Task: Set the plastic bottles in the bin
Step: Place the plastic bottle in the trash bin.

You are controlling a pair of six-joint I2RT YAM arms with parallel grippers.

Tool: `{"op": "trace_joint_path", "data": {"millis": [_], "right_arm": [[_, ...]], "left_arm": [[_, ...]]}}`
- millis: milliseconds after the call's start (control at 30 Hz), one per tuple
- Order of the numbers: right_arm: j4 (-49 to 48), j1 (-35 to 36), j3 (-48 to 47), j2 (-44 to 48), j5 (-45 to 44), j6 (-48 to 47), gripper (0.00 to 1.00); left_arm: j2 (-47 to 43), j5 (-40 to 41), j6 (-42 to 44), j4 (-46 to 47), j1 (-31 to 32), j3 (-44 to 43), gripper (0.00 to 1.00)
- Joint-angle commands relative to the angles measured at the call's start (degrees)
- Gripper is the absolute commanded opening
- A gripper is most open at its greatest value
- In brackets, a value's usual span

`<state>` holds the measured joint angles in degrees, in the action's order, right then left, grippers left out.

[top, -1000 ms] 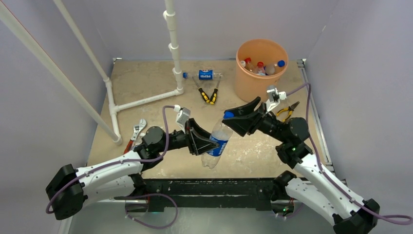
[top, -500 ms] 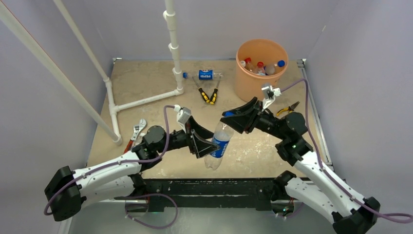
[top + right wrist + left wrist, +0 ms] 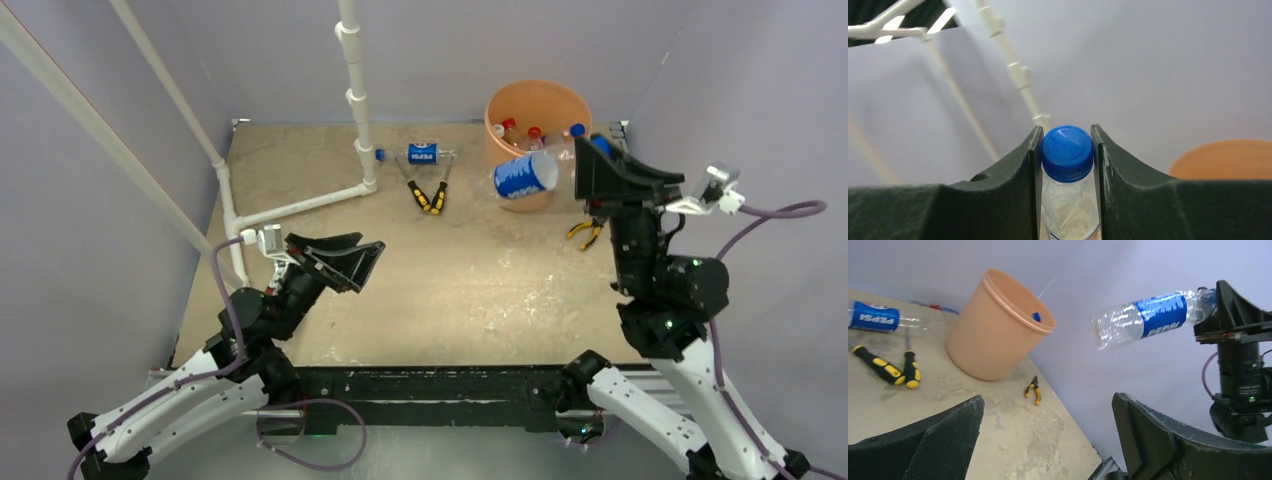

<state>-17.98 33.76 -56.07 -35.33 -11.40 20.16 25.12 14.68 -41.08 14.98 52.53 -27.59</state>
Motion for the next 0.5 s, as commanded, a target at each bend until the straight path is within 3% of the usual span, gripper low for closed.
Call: {"op": "trace_joint_path", "data": {"millis": [0, 167, 300, 467], "right_arm": [[-8.8, 0.2, -7.4, -12.7, -21.7, -12.1, 0.0], [-22.2, -3.2, -16.1, -28.6, -33.5, -28.2, 0.0], [-14.7, -14.5, -23.7, -37.8, -31.7, -19.1, 0.0], [-11.1, -23.1, -25.0, -43.3, -28.7, -11.9, 0.0]], "left_arm": [[0.6, 8.6, -1.0, -5.4, -0.1, 0.1, 0.99], [2.0, 8.4, -3.3, -6.2, -0.1, -0.5, 0.96], [1.2, 8.4, -4.4, -6.1, -0.1, 0.4, 0.96], [-0.7, 8.7, -4.7, -7.2, -0.1, 1.7, 0.95]]}}
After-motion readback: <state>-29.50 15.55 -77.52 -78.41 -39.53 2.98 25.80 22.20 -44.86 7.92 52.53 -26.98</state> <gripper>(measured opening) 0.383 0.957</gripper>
